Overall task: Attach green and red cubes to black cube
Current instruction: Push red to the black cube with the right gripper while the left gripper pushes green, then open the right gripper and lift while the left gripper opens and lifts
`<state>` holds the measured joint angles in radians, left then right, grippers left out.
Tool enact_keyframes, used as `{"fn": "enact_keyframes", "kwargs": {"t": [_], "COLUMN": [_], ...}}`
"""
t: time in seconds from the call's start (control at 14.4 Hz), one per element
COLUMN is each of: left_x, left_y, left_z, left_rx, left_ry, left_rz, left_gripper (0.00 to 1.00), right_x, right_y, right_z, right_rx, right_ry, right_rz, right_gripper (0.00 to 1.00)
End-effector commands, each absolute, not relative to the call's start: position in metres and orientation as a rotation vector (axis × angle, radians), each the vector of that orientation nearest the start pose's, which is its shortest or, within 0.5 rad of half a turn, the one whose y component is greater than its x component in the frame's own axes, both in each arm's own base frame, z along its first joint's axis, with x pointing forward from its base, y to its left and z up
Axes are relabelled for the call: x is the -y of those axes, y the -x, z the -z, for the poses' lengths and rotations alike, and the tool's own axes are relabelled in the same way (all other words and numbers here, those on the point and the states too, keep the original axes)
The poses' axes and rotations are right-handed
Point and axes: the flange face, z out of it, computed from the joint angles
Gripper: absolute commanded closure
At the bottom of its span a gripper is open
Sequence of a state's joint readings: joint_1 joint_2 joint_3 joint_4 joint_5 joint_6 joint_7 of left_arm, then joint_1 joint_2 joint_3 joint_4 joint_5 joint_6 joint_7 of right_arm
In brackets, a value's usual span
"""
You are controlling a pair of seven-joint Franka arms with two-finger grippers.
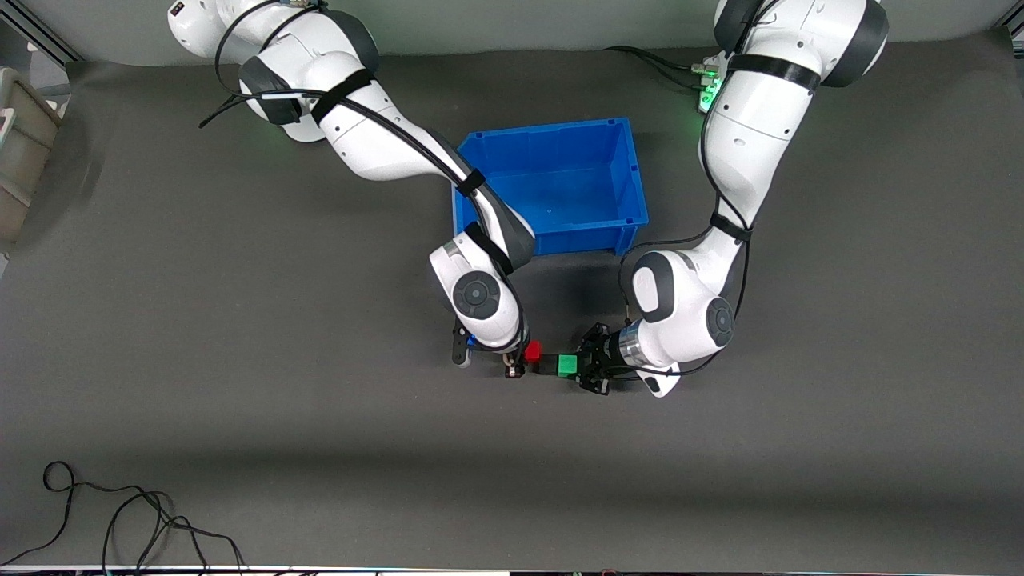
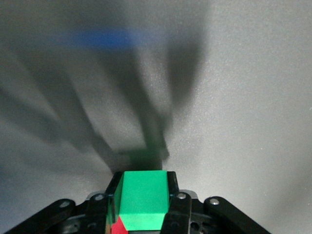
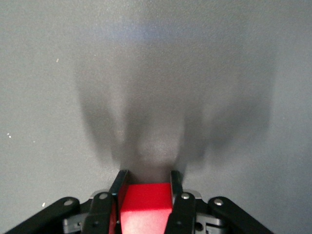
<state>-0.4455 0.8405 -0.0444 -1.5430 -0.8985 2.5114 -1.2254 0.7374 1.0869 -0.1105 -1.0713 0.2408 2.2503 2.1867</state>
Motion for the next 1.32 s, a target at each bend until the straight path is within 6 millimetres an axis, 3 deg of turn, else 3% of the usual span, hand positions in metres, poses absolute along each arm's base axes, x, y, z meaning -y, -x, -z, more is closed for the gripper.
{"fn": "enact_keyframes", "kwargs": {"t": [0.0,0.07,0.14,0.28,0.35,0.49,0.62,0.69,0.83,0.97,1.11,1.25], "left_x": [0.332,0.33,0.326,0.312,0.3,0.26,0.22,0.2,0.14,0.08,0.034,0.001], "left_y": [-0.639,-0.64,-0.642,-0.647,-0.65,-0.663,-0.668,-0.667,-0.666,-0.663,-0.658,-0.649], "left_z": [-0.172,-0.173,-0.177,-0.186,-0.19,-0.212,-0.235,-0.247,-0.276,-0.302,-0.328,-0.357], "left_rx": [2.369,2.35,2.335,2.285,2.245,2.196,2.081,2.006,1.867,1.707,1.555,1.341], "left_ry": [2.652,2.659,2.672,2.685,2.679,2.671,2.698,2.737,2.803,2.844,2.885,2.938], "left_rz": [-0.649,-0.655,-0.638,-0.633,-0.672,-0.714,-0.809,-0.848,-0.844,-0.807,-0.727,-0.645], "left_gripper": [0.0,0.0,0.0,0.0,0.0,0.0,0.0,0.0,0.0,0.0,0.0,0.0], "right_x": [-0.494,-0.494,-0.495,-0.494,-0.494,-0.494,-0.489,-0.488,-0.472,-0.444,-0.406,-0.348], "right_y": [-0.614,-0.614,-0.614,-0.615,-0.615,-0.616,-0.622,-0.626,-0.638,-0.651,-0.659,-0.669], "right_z": [-0.168,-0.169,-0.17,-0.17,-0.171,-0.174,-0.188,-0.205,-0.24,-0.297,-0.363,-0.424], "right_rx": [-2.216,-2.214,-2.212,-2.205,-2.206,-2.201,-2.198,-2.187,-2.176,-2.109,-2.011,-1.917], "right_ry": [2.041,2.04,2.039,2.044,2.044,2.042,2.031,2.017,2.05,2.15,2.274,2.374], "right_rz": [-0.085,-0.085,-0.085,-0.082,-0.08,-0.08,-0.078,-0.08,-0.091,-0.113,-0.152,-0.191], "right_gripper": [1.0,1.0,0.87,0.35,0.24,0.12,0.09,0.08,0.08,0.08,0.03,0.01]}}
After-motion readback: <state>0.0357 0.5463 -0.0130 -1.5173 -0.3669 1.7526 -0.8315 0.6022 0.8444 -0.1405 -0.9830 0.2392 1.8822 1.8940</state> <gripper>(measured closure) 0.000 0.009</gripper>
